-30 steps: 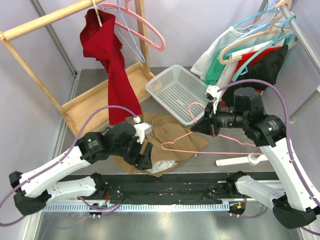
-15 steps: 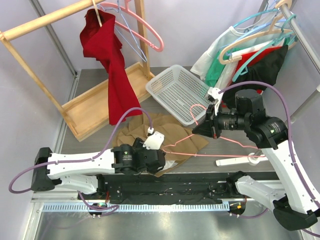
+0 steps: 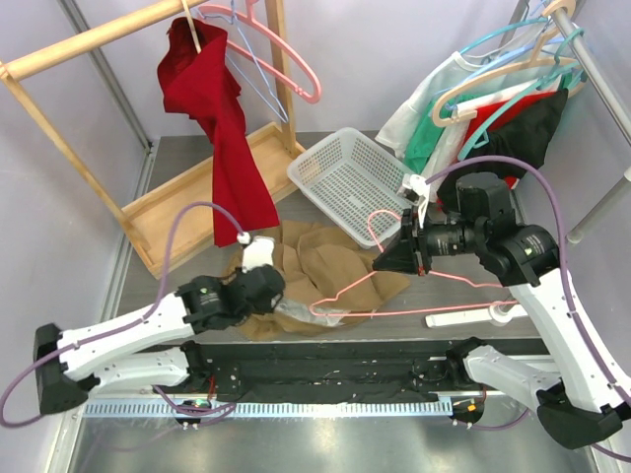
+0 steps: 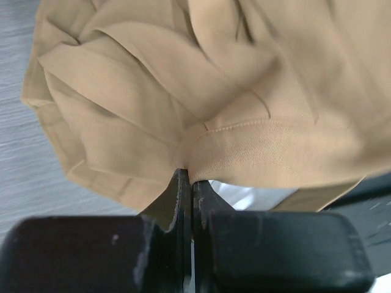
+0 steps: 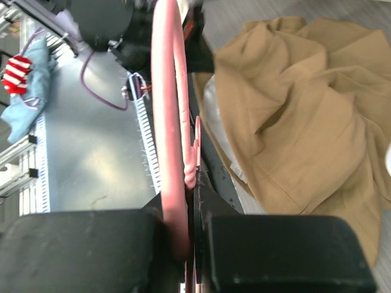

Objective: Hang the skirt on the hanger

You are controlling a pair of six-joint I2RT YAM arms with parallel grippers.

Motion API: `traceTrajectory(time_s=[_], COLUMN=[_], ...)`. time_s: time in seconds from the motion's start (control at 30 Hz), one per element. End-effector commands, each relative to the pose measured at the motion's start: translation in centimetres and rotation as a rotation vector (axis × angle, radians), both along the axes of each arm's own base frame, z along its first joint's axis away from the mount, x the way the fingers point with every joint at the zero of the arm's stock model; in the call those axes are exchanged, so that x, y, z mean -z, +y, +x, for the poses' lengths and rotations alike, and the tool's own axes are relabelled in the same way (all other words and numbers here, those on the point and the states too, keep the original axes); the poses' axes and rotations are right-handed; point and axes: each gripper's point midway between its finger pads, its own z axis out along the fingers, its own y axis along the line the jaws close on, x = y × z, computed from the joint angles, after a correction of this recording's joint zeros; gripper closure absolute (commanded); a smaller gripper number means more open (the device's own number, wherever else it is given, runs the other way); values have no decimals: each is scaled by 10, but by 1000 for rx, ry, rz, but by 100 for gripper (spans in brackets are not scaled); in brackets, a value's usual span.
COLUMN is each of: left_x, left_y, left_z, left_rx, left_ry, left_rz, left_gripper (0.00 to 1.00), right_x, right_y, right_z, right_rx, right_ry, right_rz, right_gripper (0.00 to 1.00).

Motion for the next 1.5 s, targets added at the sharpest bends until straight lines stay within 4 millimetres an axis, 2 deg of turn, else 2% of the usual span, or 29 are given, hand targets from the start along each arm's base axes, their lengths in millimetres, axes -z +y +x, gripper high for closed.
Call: traceTrajectory(time_s=[0.0, 0.1, 0.13, 0.2, 0.37, 0.47, 0.57, 0.67, 0.7, 0.73, 0.8, 0.87, 0.97, 1.1, 1.13, 1.27, 1.33, 1.4, 1.47], left_x=[-29, -35, -35, -33, -31, -30, -27, -16, -17, -6, -5, 6, 10, 18, 23, 32, 31, 22, 17], left_y=[-10, -14, -16, -16, -18, -11, -7, -4, -4, 2, 7, 16, 23, 21, 22, 28, 30, 28, 28], left_z=[29, 42, 44, 51, 65, 76, 76, 63, 57, 50, 44, 39, 41, 40, 37, 28, 26, 25, 24], left_rx=[-18, -6, 2, 2, 4, -15, -13, 25, 34, 22, 8, -30, -84, -109, -119, -148, -153, -158, -158], left_ry=[-60, -49, -48, -46, -23, -20, -5, 40, 46, 76, 73, 87, 77, 110, 128, 162, 162, 155, 153], left_rz=[-183, -195, -187, -167, -220, -252, -262, -264, -279, -266, -279, -279, -301, -323, -317, -310, -315, -342, -349], left_gripper=[100, 100, 100, 100, 100, 100, 100, 100, 100, 100, 100, 100, 100, 100, 100, 100, 100, 98, 86], right_x=[1, 12, 14, 20, 53, 69, 70, 55, 56, 54, 46, 42, 43, 44, 43, 40, 47, 63, 75], right_y=[13, 24, 27, 34, 46, 50, 52, 54, 55, 57, 65, 72, 82, 92, 95, 103, 104, 104, 106], right_z=[0, 13, 27, 36, 70, 96, 120, 141, 148, 150, 151, 150, 141, 130, 121, 114, 120, 129, 137], right_rx=[-92, -81, -43, -32, 47, 126, 200, 237, 247, 237, 192, 152, 67, -31, -87, -157, -128, -88, -53], right_ry=[10, 45, 21, 18, 46, 43, 2, -74, -77, -82, -80, -73, -37, -11, 22, 41, 44, 79, 97], right_rz=[55, 80, 76, 82, 25, -11, -10, 1, -9, -5, 16, 35, 75, 143, 172, 246, 235, 202, 178], right_gripper=[99, 99, 99, 99, 99, 99, 99, 99, 99, 99, 99, 99, 99, 99, 99, 99, 99, 99, 99])
